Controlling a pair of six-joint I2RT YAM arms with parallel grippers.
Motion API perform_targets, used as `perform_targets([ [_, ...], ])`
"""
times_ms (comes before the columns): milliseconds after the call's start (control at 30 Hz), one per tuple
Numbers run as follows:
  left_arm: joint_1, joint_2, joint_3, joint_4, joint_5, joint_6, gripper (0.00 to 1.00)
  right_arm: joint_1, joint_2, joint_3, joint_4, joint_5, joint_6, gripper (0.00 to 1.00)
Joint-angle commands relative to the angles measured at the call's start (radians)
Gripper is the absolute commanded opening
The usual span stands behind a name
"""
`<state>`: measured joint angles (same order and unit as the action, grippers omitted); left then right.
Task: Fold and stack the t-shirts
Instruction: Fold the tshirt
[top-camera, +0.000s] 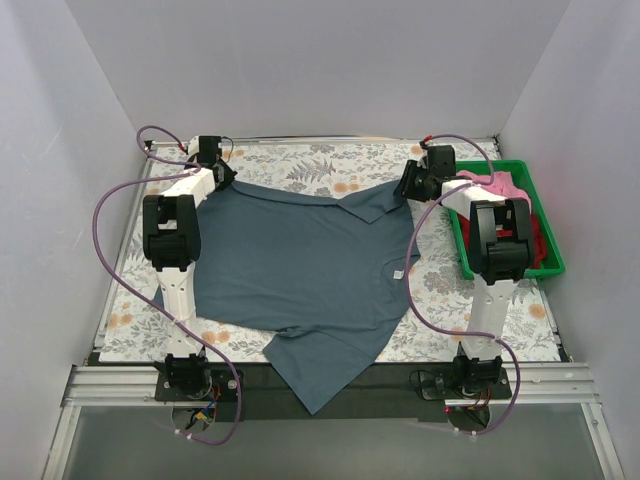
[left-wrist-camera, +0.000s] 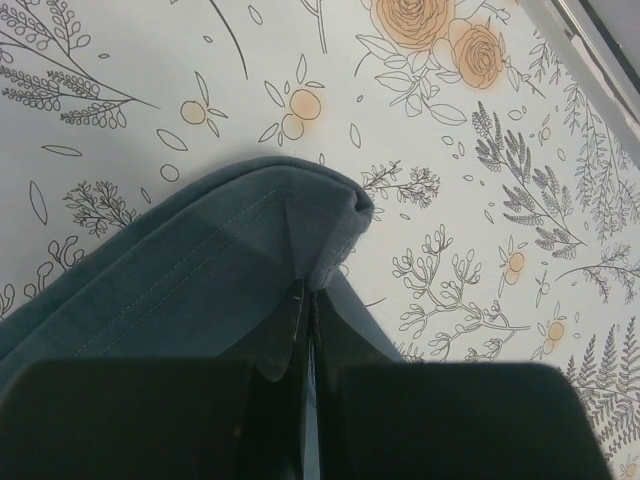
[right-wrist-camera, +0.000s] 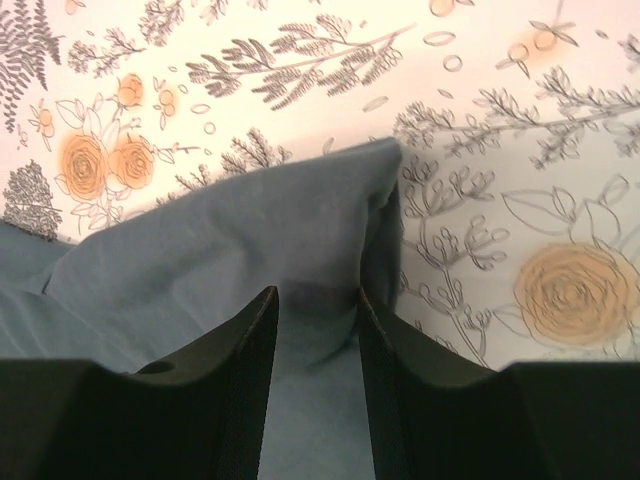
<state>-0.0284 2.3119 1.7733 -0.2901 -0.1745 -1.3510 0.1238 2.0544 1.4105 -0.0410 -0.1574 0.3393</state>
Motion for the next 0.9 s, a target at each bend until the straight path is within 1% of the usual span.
perform_targets([
  [0,0.002,-0.013,0.031,0.020,0.001,0.026,0.01,-0.001,0.026,0.062,0.076,-0.053,-0.020,0.38],
  [33,0.002,-0.011,0.029,0.022,0.001,0.030,0.01,-0.001,0.036,0.071,0.079,-0.060,-0.023,0.36],
  [67,0.002,-0.008,0.031,0.023,0.001,0.033,0.01,-0.003,0.041,0.079,0.084,-0.070,-0.028,0.30],
  [133,0.002,-0.006,0.029,0.031,-0.002,0.042,0.01,-0.003,0.043,0.094,0.084,-0.094,-0.036,0.20],
  [167,0.002,-0.006,0.029,0.035,-0.003,0.044,0.01,-0.003,0.043,0.099,0.084,-0.097,-0.034,0.12],
  [233,0.002,-0.008,0.034,0.051,-0.014,0.049,0.01,-0.003,0.027,0.108,0.082,-0.088,-0.036,0.06],
  [267,0.002,-0.006,0.037,0.057,-0.017,0.049,0.01,-0.003,0.023,0.119,0.082,-0.082,-0.036,0.02],
  [433,0.007,0.009,0.067,0.078,-0.046,0.017,0.00,-0.032,0.015,0.153,0.081,-0.019,0.029,0.01],
  [500,0.013,0.015,0.080,0.077,-0.052,-0.011,0.00,-0.059,0.019,0.168,0.081,-0.005,0.081,0.01],
  [567,0.016,0.032,0.098,0.078,-0.042,-0.020,0.00,-0.079,0.035,0.183,0.081,-0.013,0.110,0.01],
  [700,0.018,0.047,0.117,0.080,-0.017,-0.019,0.00,-0.087,0.047,0.220,0.078,-0.085,0.118,0.01],
  [867,0.019,0.041,0.117,0.089,0.000,-0.010,0.00,-0.087,0.032,0.216,0.066,-0.128,0.144,0.01],
])
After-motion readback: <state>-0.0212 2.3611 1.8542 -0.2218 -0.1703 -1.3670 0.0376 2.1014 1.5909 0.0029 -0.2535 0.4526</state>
